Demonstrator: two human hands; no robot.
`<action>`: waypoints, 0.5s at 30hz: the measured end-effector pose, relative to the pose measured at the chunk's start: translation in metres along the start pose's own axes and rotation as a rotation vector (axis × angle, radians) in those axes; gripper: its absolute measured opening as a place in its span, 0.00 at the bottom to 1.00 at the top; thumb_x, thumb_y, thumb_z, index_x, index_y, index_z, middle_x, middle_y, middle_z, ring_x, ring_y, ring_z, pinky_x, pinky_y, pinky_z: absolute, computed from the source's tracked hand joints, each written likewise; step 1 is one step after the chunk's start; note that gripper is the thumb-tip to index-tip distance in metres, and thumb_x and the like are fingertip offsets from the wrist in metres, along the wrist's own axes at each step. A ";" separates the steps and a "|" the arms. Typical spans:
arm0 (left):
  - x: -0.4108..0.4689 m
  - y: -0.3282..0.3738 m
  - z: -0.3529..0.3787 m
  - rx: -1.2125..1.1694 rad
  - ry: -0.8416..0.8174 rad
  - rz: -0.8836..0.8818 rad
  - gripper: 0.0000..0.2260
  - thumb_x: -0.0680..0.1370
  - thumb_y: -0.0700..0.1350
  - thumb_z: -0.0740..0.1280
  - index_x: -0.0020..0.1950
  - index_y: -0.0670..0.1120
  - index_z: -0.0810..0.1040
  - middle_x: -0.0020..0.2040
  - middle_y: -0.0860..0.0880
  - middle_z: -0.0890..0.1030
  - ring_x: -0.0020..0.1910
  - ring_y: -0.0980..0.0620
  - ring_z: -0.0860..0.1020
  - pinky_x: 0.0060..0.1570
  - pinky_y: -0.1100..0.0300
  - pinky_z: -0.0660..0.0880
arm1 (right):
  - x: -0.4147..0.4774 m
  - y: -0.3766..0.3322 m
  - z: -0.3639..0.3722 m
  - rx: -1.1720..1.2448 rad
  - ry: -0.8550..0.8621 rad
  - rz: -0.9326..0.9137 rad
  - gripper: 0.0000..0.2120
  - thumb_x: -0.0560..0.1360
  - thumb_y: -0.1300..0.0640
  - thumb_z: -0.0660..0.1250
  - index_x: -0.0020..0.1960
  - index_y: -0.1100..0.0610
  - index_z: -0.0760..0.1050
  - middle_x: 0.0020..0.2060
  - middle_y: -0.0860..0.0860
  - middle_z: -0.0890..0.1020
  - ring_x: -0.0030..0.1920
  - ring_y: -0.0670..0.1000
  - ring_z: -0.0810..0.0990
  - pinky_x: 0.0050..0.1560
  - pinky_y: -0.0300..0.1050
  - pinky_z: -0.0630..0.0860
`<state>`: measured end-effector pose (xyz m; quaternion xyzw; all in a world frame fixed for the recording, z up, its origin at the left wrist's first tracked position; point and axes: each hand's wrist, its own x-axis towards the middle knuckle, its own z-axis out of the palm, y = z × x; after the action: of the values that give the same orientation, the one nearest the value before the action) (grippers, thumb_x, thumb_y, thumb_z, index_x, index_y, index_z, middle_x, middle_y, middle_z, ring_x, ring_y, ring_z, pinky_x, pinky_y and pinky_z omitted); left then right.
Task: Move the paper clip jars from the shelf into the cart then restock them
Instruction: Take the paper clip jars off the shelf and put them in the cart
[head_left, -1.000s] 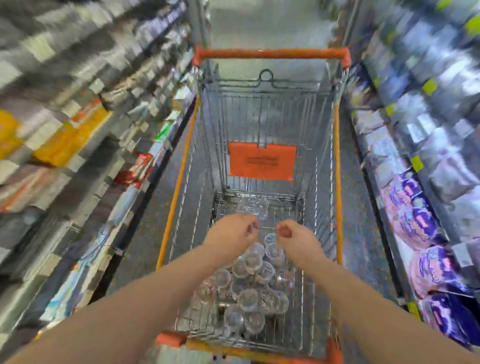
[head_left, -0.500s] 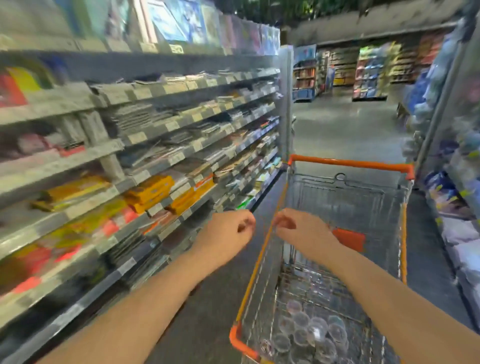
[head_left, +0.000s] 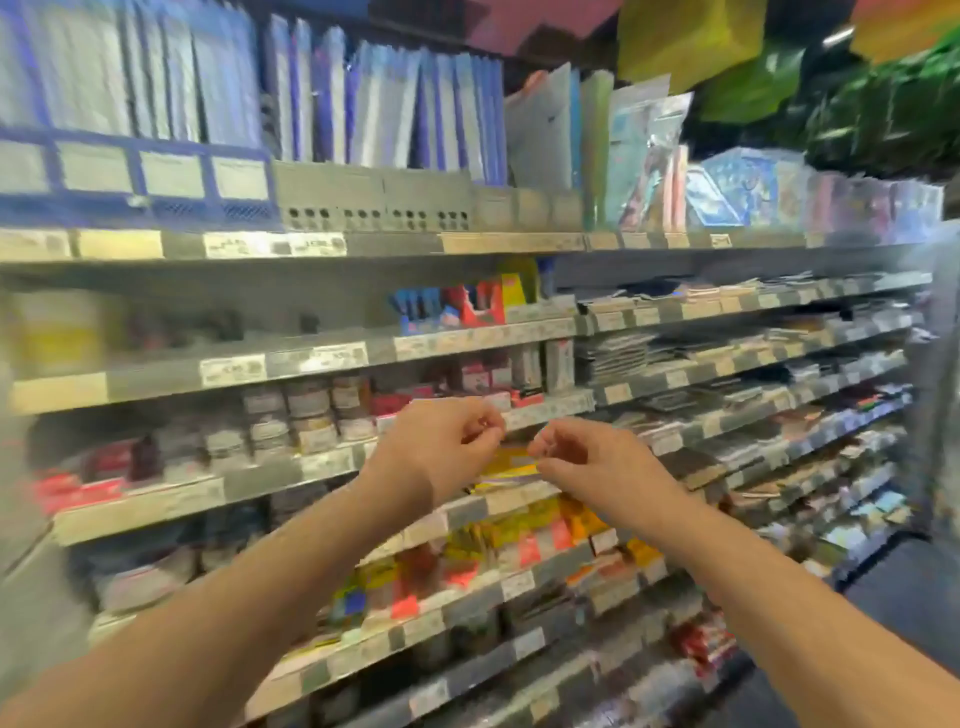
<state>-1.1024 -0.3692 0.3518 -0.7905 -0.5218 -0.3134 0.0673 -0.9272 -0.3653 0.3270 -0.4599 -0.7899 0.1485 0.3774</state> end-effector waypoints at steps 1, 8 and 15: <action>0.005 -0.021 -0.013 0.037 0.024 -0.012 0.07 0.77 0.48 0.62 0.49 0.51 0.80 0.43 0.55 0.80 0.45 0.56 0.76 0.43 0.64 0.67 | 0.020 -0.008 0.012 0.018 -0.002 -0.027 0.07 0.74 0.58 0.65 0.41 0.46 0.74 0.36 0.44 0.78 0.38 0.43 0.75 0.38 0.36 0.69; 0.039 -0.155 -0.071 0.198 0.094 -0.130 0.06 0.76 0.48 0.63 0.48 0.52 0.79 0.43 0.54 0.82 0.44 0.56 0.77 0.44 0.61 0.72 | 0.159 -0.046 0.072 0.060 -0.033 -0.193 0.09 0.74 0.58 0.65 0.40 0.43 0.75 0.36 0.43 0.78 0.38 0.41 0.75 0.36 0.33 0.68; 0.089 -0.257 -0.087 0.260 0.174 -0.292 0.06 0.76 0.49 0.65 0.50 0.51 0.79 0.43 0.56 0.81 0.43 0.58 0.78 0.46 0.63 0.73 | 0.302 -0.053 0.117 0.033 -0.099 -0.420 0.08 0.74 0.58 0.65 0.42 0.44 0.75 0.39 0.45 0.80 0.40 0.42 0.77 0.37 0.29 0.69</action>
<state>-1.3392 -0.2224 0.4150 -0.6609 -0.6593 -0.3169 0.1676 -1.1335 -0.1273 0.4184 -0.2709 -0.8835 0.1020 0.3682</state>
